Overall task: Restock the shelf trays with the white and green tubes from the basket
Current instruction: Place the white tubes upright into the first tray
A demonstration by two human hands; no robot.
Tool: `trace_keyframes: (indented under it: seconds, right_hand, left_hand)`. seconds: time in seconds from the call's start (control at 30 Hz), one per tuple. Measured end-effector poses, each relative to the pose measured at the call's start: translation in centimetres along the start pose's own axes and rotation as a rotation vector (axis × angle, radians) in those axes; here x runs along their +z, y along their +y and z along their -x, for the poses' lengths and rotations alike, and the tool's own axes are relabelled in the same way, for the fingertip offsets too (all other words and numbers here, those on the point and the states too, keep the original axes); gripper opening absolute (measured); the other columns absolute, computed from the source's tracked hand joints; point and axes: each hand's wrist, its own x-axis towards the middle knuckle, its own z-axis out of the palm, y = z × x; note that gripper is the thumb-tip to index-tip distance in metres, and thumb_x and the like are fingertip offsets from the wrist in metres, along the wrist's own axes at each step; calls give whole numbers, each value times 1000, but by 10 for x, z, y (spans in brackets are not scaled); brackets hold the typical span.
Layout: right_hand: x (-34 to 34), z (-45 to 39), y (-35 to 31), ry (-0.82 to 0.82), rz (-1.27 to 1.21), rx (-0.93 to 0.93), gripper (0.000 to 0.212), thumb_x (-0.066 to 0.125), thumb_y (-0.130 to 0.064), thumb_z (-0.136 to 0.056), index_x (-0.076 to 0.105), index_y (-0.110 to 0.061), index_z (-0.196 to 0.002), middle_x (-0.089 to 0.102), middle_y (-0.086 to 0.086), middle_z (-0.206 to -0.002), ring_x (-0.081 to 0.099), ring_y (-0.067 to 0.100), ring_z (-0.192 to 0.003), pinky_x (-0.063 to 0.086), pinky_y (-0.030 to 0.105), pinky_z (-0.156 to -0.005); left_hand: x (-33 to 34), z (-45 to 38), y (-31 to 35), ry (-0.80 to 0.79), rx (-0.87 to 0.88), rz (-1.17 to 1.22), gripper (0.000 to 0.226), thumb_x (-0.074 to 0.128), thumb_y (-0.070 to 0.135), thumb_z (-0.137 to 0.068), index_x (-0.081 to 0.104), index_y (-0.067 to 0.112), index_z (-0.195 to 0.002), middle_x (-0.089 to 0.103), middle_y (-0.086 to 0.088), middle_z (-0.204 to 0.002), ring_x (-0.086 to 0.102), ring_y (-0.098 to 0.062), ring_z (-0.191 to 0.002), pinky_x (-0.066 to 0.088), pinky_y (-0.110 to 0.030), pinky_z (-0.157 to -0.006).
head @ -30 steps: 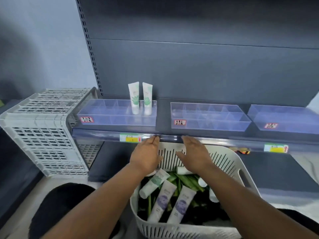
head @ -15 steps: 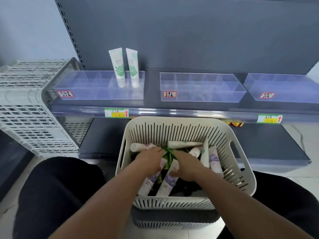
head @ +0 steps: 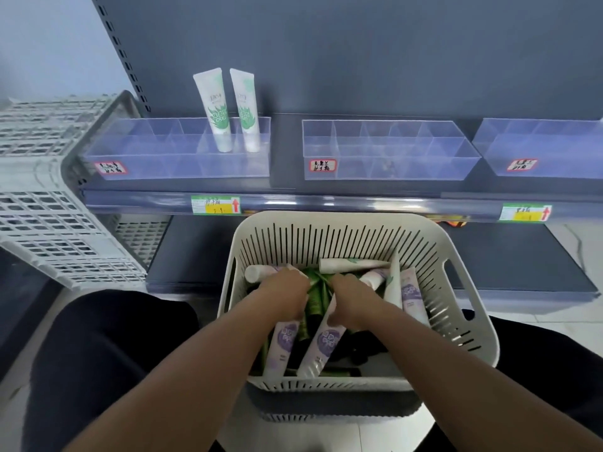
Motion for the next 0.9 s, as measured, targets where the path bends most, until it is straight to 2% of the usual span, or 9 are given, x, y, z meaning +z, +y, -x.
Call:
trace_keyframes:
  seconds: [0.07,0.13,0.23,0.33,0.43,0.53,0.57,0.7,0.9]
  right_hand:
    - [-7,2,2,31,-67,15,22,71,-23,-81,55,-7,-81,61,11,-98,57,21,-89,39,25,-60]
    - [-12,6,2,70,-130,1,24,74,-23,-79,67,-1,-86,66,12,-92,60,22,-86,42,26,-65]
    - [-18,18,-5,109,-175,-45,27,73,-20,-81,72,-4,-103,68,9,-105,62,23,-98,49,31,-82]
    - [-30,27,-15,177,-203,-97,28,68,-20,-86,71,-10,-112,70,5,-113,62,17,-100,47,29,-86]
    - [-54,30,-23,274,-212,-110,22,65,-19,-88,73,-9,-106,71,5,-108,62,15,-91,41,23,-81]
    - [-85,32,-37,393,-152,-124,23,65,-20,-87,66,-1,-73,64,12,-79,59,23,-75,39,26,-68]
    - [-97,33,-45,433,-142,-136,25,65,-21,-86,64,-1,-71,63,14,-76,58,24,-73,40,29,-67]
    - [-140,39,-79,602,-155,-222,15,66,-23,-86,75,-13,-92,73,3,-92,62,18,-83,39,23,-62]
    - [-190,28,-137,695,-119,-334,22,57,-21,-90,72,-7,-84,70,9,-83,60,23,-76,40,30,-63]
  left_hand:
    - [-9,6,-5,-11,-46,115,33,62,23,-87,61,9,-116,60,-10,-114,57,-25,-106,49,-32,-88]
    - [-15,13,-10,33,-53,168,30,63,23,-87,65,9,-113,63,-7,-111,59,-22,-104,48,-30,-87]
    - [-23,27,-15,109,-36,235,32,65,23,-88,64,11,-118,63,-4,-117,57,-21,-110,46,-31,-93]
    - [-33,37,-20,203,-29,295,24,65,19,-88,67,13,-111,66,-2,-111,59,-20,-106,45,-29,-89]
    - [-52,50,-30,314,-27,366,17,63,13,-87,73,11,-101,69,-3,-106,62,-19,-102,47,-30,-89]
    - [-78,65,-46,442,-57,414,16,65,14,-85,74,12,-97,71,-4,-106,64,-20,-101,49,-30,-87]
    - [-87,70,-52,483,-72,449,15,67,14,-84,74,13,-97,71,-2,-105,64,-19,-99,49,-28,-86]
    - [-126,93,-76,625,-94,551,13,70,11,-82,75,13,-93,72,-1,-100,66,-17,-94,50,-25,-83]
    - [-175,121,-126,760,-159,573,15,70,9,-80,76,14,-93,74,-1,-96,67,-16,-87,49,-24,-76]
